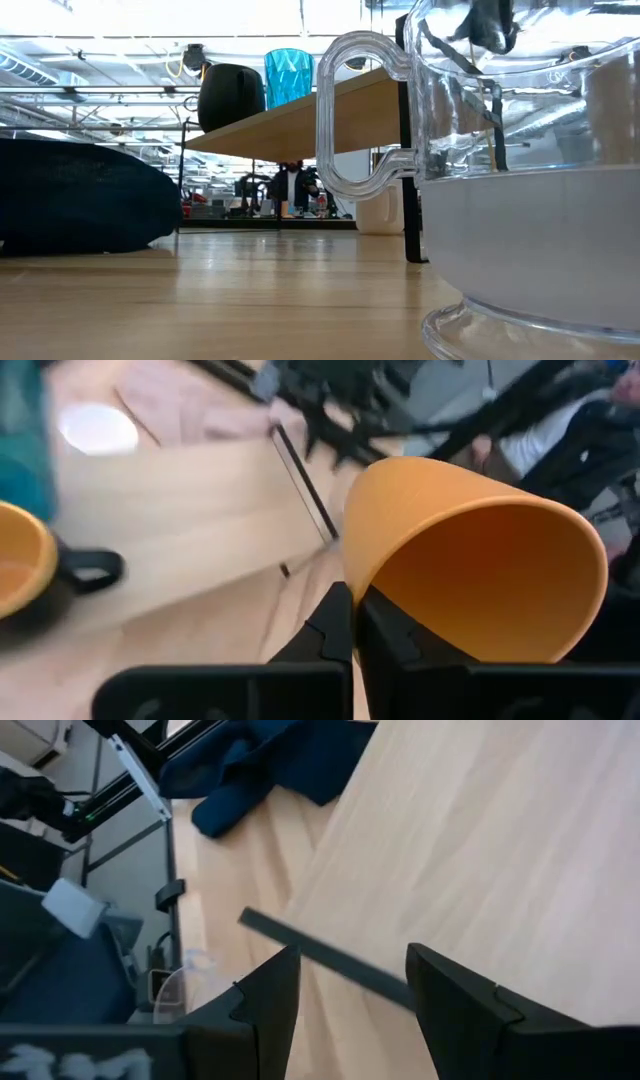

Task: Stack small to large cups/mugs on shelf
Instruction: Move the yellow cup to the bottom of the table

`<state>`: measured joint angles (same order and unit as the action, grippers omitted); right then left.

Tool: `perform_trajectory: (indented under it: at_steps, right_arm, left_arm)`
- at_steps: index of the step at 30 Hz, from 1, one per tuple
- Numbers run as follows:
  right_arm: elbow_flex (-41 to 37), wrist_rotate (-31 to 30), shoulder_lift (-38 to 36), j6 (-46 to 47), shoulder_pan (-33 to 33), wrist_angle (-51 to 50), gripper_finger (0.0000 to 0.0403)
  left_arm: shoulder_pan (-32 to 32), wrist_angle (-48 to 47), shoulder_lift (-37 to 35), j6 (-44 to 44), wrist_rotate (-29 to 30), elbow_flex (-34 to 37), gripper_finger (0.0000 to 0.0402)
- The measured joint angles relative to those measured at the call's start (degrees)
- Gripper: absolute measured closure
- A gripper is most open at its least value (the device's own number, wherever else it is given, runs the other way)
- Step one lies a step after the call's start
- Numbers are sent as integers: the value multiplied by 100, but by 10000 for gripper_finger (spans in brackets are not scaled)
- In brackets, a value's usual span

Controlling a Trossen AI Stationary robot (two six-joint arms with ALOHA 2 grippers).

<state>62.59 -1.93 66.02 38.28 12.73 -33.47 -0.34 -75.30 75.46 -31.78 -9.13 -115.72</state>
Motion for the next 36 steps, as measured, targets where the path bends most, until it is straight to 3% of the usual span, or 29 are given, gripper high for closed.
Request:
perform_trajectory:
  at_steps: [6,15,28,36]
  right_arm:
    - [0,0,0,-361,-244,-15,229]
    - [0,0,0,-847,-375,-23,229]
    - [0,5,0,-1158,-566,-103,229]
    - [0,20,0,-1199,-555,-87,229]
  left_arm:
    - [-956,-215,419,-638,463,0,401]
    - [-1861,-240,1233,-1324,494,2,401]
    - [-2194,-335,2227,-1822,576,2,401]
    - [-2279,-1039,2641,-1980,586,2,401]
